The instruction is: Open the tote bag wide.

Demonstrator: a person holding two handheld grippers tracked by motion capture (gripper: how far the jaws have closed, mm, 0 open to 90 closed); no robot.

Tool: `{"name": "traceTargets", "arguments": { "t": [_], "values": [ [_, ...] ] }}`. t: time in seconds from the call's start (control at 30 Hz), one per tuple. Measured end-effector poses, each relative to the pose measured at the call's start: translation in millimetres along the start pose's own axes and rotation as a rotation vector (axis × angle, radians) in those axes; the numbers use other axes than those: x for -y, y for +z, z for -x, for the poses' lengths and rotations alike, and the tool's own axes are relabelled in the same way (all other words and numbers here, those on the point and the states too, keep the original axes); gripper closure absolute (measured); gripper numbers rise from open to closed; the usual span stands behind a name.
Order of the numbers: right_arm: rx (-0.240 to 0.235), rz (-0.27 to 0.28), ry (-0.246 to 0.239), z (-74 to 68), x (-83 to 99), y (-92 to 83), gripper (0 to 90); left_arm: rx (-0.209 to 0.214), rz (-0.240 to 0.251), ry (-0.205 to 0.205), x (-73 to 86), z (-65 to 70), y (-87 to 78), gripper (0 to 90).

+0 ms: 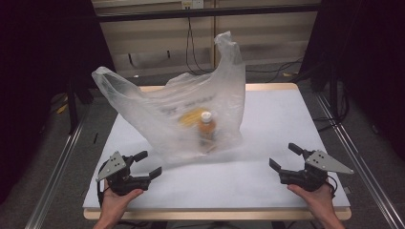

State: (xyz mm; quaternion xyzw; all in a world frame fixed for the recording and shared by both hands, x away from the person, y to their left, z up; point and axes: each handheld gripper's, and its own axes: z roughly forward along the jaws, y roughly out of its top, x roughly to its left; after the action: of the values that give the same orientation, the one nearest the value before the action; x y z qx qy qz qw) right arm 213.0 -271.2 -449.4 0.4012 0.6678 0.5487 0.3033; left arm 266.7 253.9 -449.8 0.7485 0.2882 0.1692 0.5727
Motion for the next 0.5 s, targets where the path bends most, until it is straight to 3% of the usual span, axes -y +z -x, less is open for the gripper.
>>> {"name": "traceTargets", "arguments": {
  "t": [0.03,0.07,0.13,0.17,0.2,0.23,0.37,0.47,0.5],
  "values": [
    [0.003,-0.005,-0.003,-0.5,-0.3,0.2,12.0,-0.002,0.013,-0.023,-0.2,2.2,1.9,16.1],
    [0.011,-0.011,-0.007,-1.7,-0.6,0.1,13.7,-0.011,0.018,-0.015,-1.0,5.1,3.6,11.8],
    [0.008,-0.019,-0.005,-2.4,-1.3,0.3,16.1,0.003,0.006,-0.003,-2.7,5.5,4.6,11.9],
    [-0.001,-0.020,-0.014,-2.2,-1.8,0.7,17.5,0.014,-0.005,-0.029,-4.5,7.0,8.0,11.8],
    [0.000,-0.023,-0.008,-2.8,-2.4,1.2,17.7,0.014,-0.005,-0.029,-4.5,7.0,8.0,12.3],
    [-0.013,-0.021,-0.009,-2.9,-3.0,1.9,20.2,0.052,-0.027,-0.014,-5.0,6.3,9.5,14.8],
    [-0.062,-0.025,-0.016,-5.9,-5.2,6.0,26.6,0.084,-0.040,-0.030,-7.5,6.4,12.1,17.9],
    [-0.123,-0.041,-0.008,-8.2,-8.9,11.6,33.8,0.115,-0.037,-0.021,-10.8,7.6,13.1,29.1],
    [-0.139,-0.046,-0.001,-8.7,-10.0,13.8,37.7,0.134,-0.048,-0.024,-11.6,7.0,13.3,38.2]
  ]
}}
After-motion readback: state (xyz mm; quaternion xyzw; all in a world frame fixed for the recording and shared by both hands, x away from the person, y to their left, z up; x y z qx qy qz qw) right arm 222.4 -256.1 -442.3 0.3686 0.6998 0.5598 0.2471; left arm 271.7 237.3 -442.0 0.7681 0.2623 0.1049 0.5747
